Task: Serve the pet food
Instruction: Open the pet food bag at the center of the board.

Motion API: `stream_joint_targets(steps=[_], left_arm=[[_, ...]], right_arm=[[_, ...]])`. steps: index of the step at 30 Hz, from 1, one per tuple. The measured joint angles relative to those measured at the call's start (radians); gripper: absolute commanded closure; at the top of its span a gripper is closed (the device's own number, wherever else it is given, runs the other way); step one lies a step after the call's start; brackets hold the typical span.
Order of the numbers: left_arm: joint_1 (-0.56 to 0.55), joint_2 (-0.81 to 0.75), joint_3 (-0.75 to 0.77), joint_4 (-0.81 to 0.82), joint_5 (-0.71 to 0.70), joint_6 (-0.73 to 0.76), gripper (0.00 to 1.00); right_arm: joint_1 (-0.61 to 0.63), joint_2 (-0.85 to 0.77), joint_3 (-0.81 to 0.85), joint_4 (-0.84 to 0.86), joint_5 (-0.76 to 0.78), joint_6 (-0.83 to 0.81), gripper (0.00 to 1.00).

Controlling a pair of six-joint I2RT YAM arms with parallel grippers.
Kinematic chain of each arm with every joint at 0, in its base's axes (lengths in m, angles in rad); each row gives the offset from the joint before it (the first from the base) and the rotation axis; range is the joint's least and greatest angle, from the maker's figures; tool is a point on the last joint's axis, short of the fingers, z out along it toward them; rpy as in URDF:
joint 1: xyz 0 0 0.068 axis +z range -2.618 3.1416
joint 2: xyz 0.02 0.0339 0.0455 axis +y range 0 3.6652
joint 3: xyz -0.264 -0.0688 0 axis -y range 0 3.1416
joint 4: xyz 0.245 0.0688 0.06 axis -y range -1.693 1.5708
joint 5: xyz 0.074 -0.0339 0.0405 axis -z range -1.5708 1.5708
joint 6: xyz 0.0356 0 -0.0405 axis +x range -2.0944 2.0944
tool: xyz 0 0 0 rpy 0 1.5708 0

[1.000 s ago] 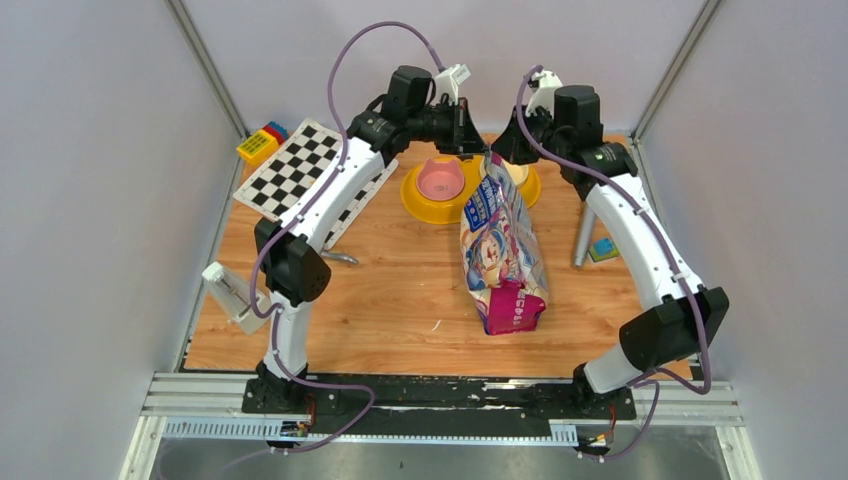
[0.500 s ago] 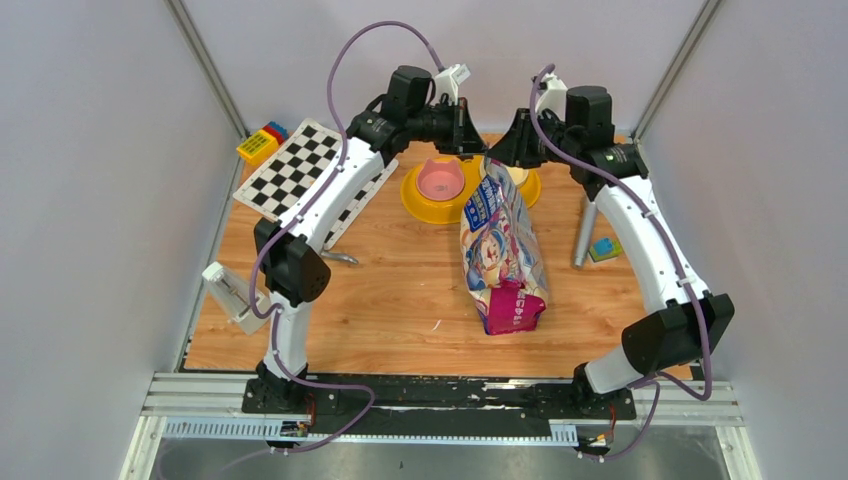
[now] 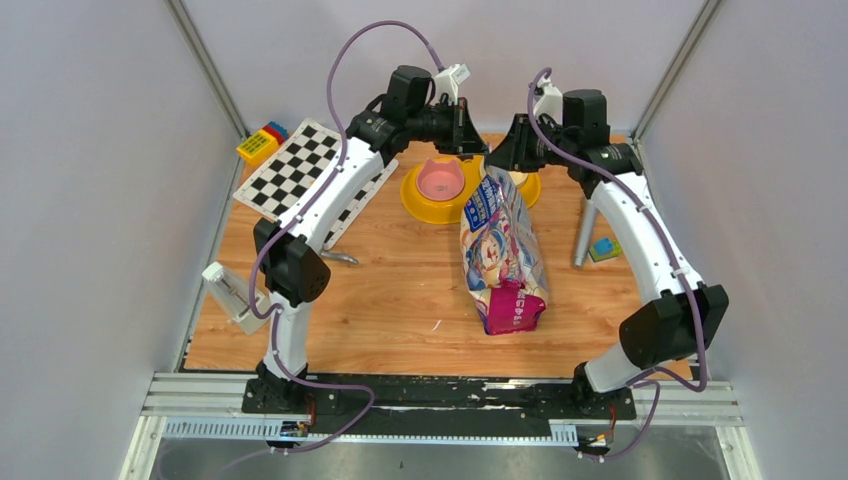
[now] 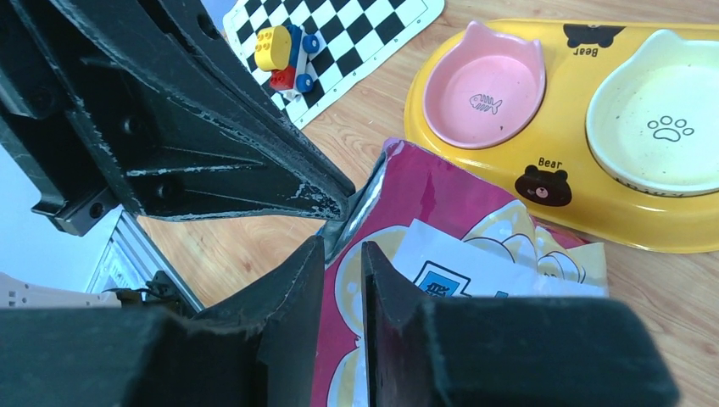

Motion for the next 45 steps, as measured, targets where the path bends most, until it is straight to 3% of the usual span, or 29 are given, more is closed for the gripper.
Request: stream_joint_targets(steps=[14,17,19,26,35,41,45], left_arm=[[0.0,0.0,0.0,-0.007,0.0,0.001,1.0],[0.0,0.0,0.0,-0.007,0.0,0.001,1.0],[0.0,-0.002,0.0,-0.007,0.0,0.001,1.0],[0.0,-0.004,0.0,-0.019,-0.01,0.005,1.0],[0.002,-0.004,0.0,-0.02,-0.029,0.01,1.0],[0.002,-0.004,0.0,-0.025,-0.045,0.012,1.0],[0.002,-0.004,0.002,-0.024,-0.06,0.013,1.0]], right_arm=[[-0.002,0.031,0.0,0.003,-0.028,0.024,0.76],[-0.008,0.032,0.0,0.004,-0.047,0.035,0.87],[-0.012,0.036,0.001,0.005,-0.064,0.046,1.0],[-0.024,0.062,0.012,-0.002,-0.097,0.07,1.0],[0.095,0.061,0.108,-0.109,0.229,-0.097,1.0],[0.227,0.058,0.126,-0.123,0.533,-0.261,1.0],[0.265,0.053,0.122,-0.106,0.64,-0.334,1.0]])
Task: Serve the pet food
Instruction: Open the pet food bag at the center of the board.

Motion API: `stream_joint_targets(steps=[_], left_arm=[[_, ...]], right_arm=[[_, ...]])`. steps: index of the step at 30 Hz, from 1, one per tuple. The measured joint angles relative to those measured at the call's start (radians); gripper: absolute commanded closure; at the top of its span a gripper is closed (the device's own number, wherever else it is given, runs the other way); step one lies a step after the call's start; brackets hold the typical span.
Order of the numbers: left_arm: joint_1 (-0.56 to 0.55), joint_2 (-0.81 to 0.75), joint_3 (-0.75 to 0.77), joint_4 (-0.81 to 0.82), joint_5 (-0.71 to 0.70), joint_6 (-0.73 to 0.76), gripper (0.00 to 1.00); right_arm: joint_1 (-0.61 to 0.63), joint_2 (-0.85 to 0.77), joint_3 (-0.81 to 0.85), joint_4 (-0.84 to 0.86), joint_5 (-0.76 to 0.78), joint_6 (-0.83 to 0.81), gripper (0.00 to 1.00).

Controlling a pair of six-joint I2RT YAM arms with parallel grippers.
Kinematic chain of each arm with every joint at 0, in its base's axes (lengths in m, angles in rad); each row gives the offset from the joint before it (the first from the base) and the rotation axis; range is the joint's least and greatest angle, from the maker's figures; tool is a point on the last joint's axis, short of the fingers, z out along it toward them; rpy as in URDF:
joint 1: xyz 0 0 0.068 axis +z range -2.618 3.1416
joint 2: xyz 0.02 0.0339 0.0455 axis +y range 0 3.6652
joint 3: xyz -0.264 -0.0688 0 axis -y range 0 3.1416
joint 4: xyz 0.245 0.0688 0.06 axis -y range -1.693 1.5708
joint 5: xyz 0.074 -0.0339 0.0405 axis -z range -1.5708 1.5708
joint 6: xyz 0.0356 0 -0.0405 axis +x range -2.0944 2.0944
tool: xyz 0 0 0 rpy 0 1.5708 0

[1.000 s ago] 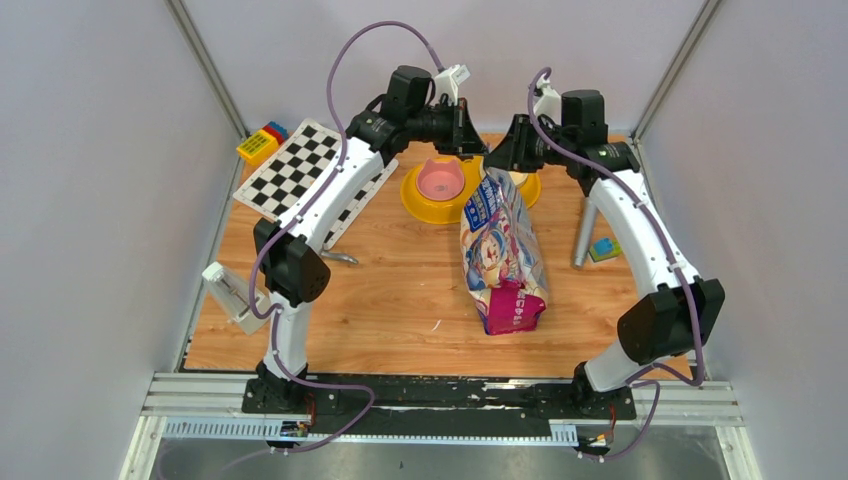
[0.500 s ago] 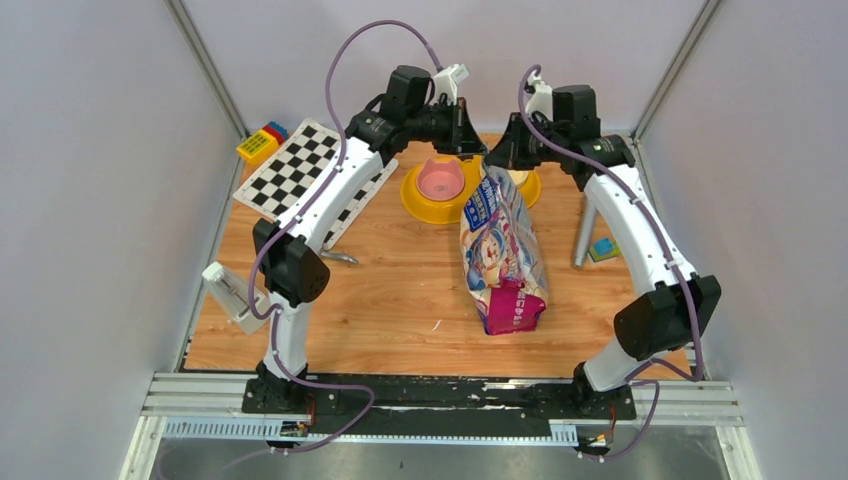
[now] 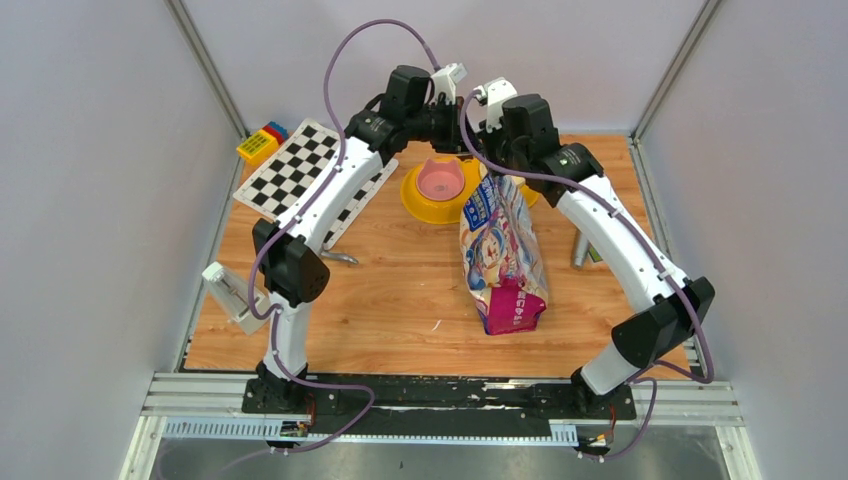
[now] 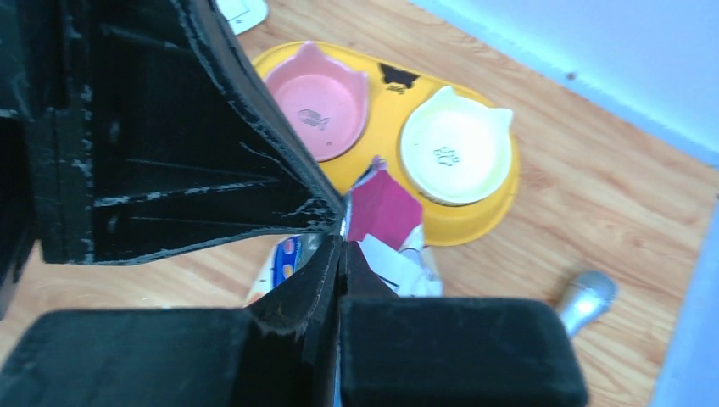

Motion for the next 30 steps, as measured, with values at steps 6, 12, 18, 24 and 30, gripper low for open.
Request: stream_joint_targets(steps=[6,12,18,24,30], left_arm=[[-0.002,-0.01,0.003,-0.014,-0.003,0.0,1.0],[-0.007,-0.019,0.005,-0.042,-0.003,0.001,1.0],[-0.007,-0.019,0.005,-0.047,0.023,-0.003,0.8],[-0.007,-0.019,0.005,-0.027,0.071,-0.012,0.4],[-0.011,-0.019,0.007,-0.008,0.109,-0.028,0.27]], right_arm=[[0.008,-0.02,-0.032,0.057,0.148,-0.122,1.0],[0.006,-0.025,-0.054,0.106,0.209,-0.189,1.0],[-0.011,-0.039,-0.054,0.152,0.171,-0.177,1.0],[-0.015,-0.044,-0.04,0.134,0.097,-0.115,1.0],[-0.065,-0.047,-0.006,0.092,0.049,-0.054,1.0]])
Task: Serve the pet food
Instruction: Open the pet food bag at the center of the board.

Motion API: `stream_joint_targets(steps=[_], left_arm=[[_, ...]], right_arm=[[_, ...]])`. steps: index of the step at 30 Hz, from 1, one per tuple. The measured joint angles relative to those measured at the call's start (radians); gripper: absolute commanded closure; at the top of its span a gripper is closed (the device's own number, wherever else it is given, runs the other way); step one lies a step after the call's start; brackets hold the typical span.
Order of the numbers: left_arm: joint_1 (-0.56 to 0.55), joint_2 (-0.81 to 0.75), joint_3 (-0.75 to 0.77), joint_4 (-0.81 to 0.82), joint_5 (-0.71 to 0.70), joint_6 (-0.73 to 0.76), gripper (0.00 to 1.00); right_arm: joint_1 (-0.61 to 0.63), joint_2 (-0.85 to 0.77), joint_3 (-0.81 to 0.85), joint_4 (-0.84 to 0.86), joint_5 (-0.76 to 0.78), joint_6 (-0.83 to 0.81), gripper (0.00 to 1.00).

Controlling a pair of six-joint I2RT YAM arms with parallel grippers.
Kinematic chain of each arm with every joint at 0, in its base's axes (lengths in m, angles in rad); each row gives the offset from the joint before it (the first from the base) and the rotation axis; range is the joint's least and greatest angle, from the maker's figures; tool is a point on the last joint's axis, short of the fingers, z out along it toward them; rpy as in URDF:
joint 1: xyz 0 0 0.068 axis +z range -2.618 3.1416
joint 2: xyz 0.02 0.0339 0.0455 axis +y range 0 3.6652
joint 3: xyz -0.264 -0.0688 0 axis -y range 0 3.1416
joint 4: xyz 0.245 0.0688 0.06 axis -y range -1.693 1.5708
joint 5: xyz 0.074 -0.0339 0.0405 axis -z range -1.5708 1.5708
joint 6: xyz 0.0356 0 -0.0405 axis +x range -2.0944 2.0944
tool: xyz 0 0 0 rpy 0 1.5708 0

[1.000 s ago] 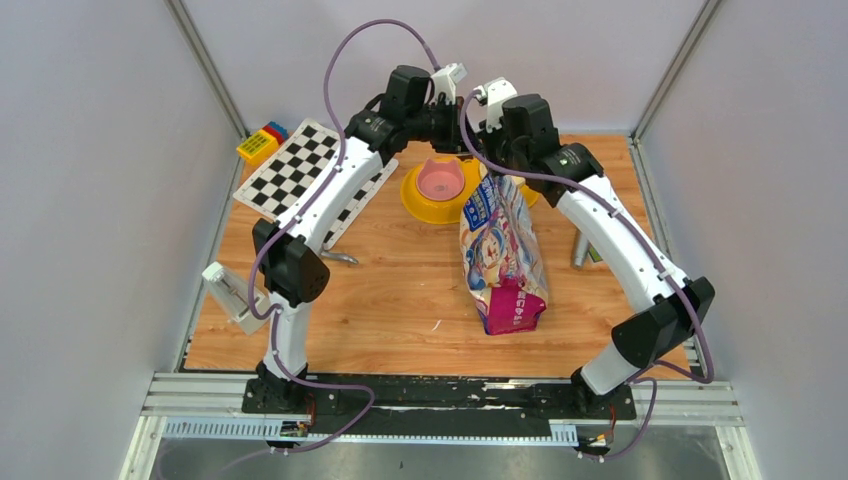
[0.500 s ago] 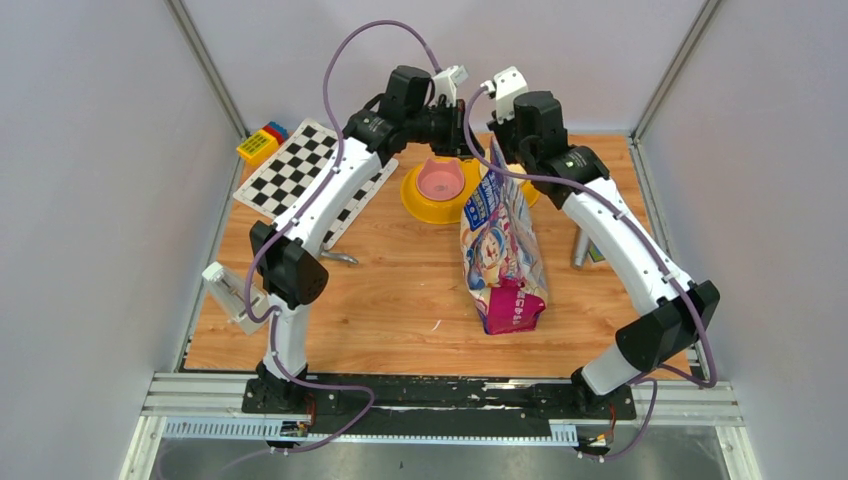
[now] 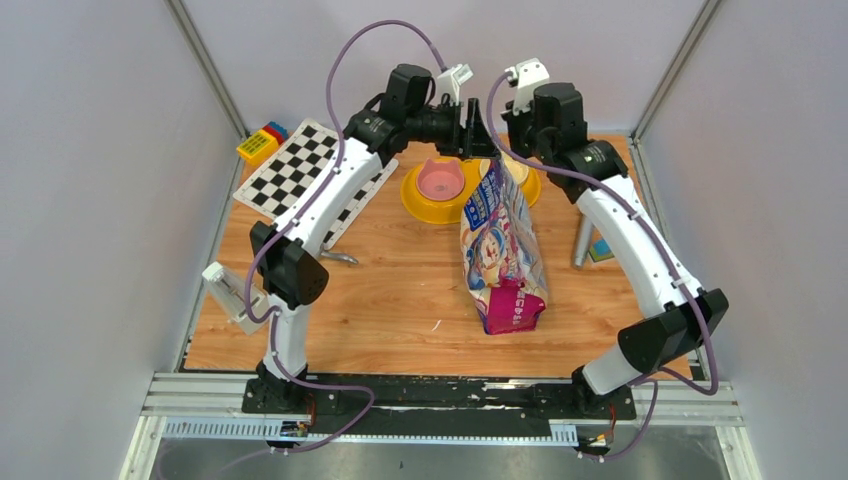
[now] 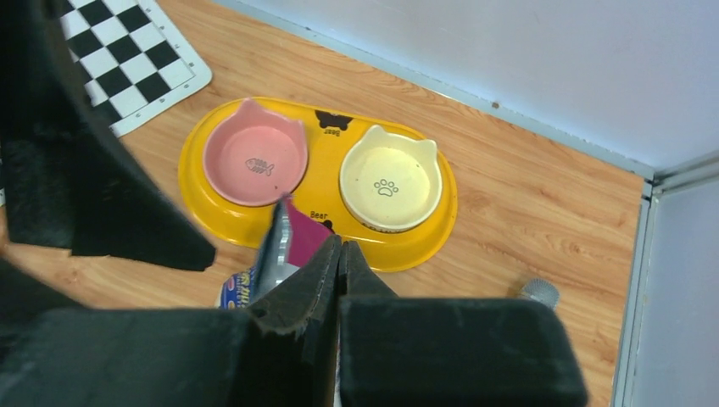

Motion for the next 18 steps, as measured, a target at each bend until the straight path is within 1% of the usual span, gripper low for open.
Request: stream_joint_targets(steps=[8,18], left_arm=[[-0.026,0.007,0.021,-0.005,-0.019,0.001,0.28],[-0.031,0.026,0.064,-0.034,-0.098,0.013,0.29]], right_arm=[[-0.108,-0.056,-0.017,-0.012,-0.049,0.059,1.0],[-0.145,-0.182,-0.106,-0.014,-0.103,0.086,1.0]])
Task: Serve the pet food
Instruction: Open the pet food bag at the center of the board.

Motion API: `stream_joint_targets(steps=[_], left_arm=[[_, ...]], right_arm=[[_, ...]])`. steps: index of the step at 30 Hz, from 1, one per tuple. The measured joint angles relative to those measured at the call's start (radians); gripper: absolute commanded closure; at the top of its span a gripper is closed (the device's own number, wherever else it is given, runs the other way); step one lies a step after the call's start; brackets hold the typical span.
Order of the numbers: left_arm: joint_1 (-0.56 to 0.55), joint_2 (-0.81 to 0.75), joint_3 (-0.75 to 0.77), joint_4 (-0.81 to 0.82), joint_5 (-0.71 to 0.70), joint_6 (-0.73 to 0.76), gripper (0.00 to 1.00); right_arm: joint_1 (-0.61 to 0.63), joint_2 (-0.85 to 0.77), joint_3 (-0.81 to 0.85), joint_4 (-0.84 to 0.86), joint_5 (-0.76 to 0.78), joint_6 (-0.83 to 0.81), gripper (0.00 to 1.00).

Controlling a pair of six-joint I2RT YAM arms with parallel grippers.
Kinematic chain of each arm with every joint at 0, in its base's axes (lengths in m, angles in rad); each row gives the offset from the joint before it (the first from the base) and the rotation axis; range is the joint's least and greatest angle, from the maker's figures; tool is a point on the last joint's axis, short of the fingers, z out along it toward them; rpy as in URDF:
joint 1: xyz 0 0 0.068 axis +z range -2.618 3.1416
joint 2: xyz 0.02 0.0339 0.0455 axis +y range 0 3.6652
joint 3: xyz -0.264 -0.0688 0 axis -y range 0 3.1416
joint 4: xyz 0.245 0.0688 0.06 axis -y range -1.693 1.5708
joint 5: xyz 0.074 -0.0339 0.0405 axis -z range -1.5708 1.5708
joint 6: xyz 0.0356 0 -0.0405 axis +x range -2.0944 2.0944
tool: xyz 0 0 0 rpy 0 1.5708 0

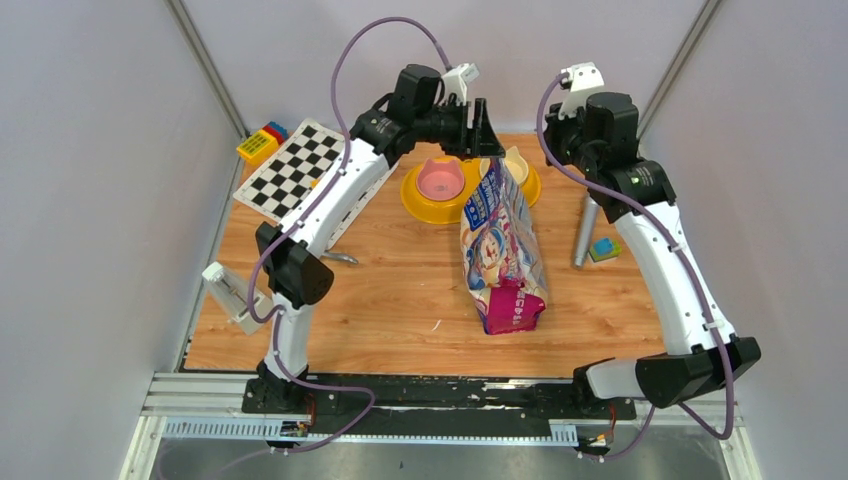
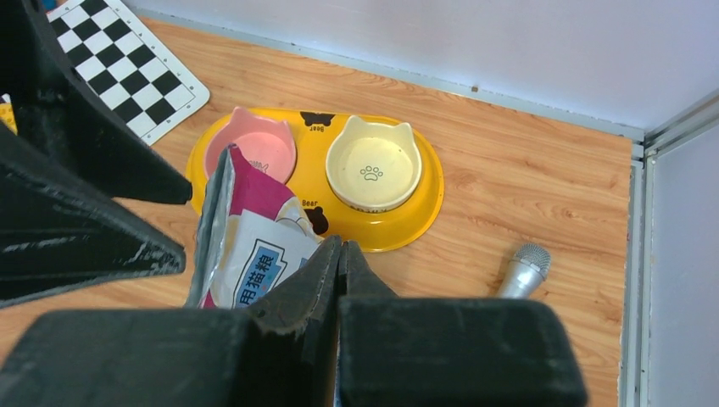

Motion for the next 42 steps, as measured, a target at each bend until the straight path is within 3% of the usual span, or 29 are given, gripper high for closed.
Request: stream_joint_targets(steps=[10,12,17,20,22,28,42], left_arm=[[0.0,0.049,0.036,-0.039,-0.081,0.01,0.3],[0.0,0.059,0.047,-0.04,-0.079,0.01,0.34],[0.0,0.062,0.052,-0.045,-0.079,0.008,0.6],[-0.001,0.062,0.052,-0.046,-0.078,0.005,0.65],[-0.002,0.062,0.051,-0.046,-0.078,0.005,0.66],[-0.002,0.062,0.051,-0.047,-0.082,0.005,0.63],[-0.001,0.053,0.049,-0.055,-0.09,0.006,0.63]], right_arm=[[0.0,-0.037,-0.051,0.003,-0.036,0.014,1.0],[0.0,-0.04,-0.061,0.002,-0.043,0.014,1.0],[0.0,-0.04,-0.071,0.002,-0.047,0.014,1.0],[0.0,-0.04,-0.071,0.003,-0.052,0.014,1.0],[0.0,-0.04,-0.071,0.003,-0.058,0.015,0.98],[0.0,-0.014,-0.05,0.0,-0.11,0.048,0.77],[-0.011,0.163,0.044,-0.082,-0.307,0.137,0.74]])
